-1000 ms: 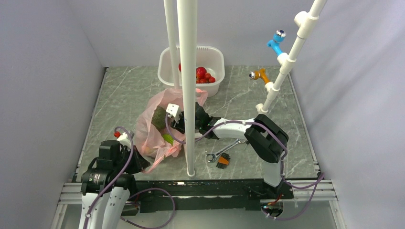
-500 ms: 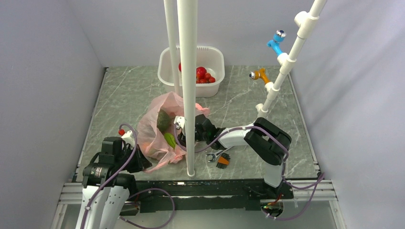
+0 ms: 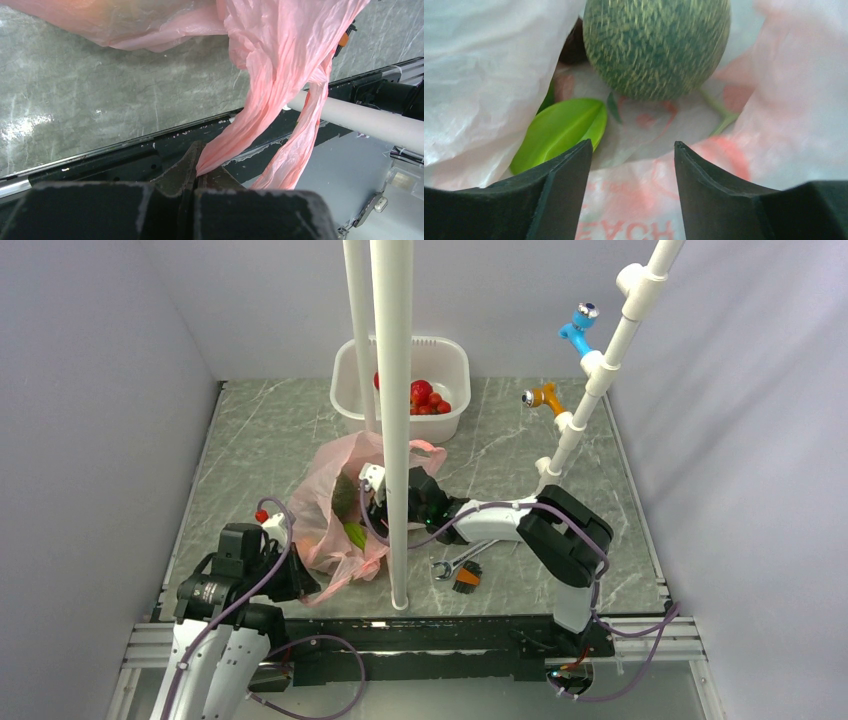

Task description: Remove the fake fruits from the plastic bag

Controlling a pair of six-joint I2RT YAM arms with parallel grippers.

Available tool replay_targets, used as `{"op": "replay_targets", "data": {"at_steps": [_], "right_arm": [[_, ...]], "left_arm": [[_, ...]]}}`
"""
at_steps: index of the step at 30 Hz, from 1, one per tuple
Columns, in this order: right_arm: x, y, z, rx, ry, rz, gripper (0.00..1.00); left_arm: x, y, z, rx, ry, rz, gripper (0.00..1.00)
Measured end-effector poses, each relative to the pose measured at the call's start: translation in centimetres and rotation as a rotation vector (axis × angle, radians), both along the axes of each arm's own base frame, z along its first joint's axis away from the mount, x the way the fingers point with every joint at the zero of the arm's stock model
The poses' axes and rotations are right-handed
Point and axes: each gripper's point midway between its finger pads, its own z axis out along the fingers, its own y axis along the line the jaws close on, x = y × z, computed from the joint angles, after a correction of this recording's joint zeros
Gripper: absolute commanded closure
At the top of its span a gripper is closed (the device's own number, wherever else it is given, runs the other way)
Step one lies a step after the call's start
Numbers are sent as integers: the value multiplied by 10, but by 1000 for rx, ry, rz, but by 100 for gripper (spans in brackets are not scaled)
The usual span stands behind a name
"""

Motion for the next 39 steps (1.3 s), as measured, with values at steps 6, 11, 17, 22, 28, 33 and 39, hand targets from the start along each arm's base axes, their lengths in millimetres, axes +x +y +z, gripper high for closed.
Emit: {"op": "replay_targets", "data": {"at_steps": [6, 11, 17, 22, 28, 33, 39], "right_arm": [[39, 19, 13, -78, -259, 97, 24], [68, 18, -21, -196, -280, 161, 21], [78, 11, -40, -282, -272, 247, 18], [87, 21, -41, -293, -286, 296, 16], [105, 24, -48, -320, -353, 193, 17], [121, 34, -49, -315, -443, 84, 33], [130, 34, -57, -309, -444, 22, 63]], "left_arm": [[0, 0, -1, 1, 5, -1, 100], [0, 0, -1, 1, 7, -1, 100], [1, 0, -1, 1, 5, -1, 100], [1, 0, -1, 1, 8, -1, 100], [1, 0, -2, 1, 9, -1, 100], [1, -1, -1, 0, 9, -2, 100], [1, -1, -1, -4, 9, -4, 100]]}}
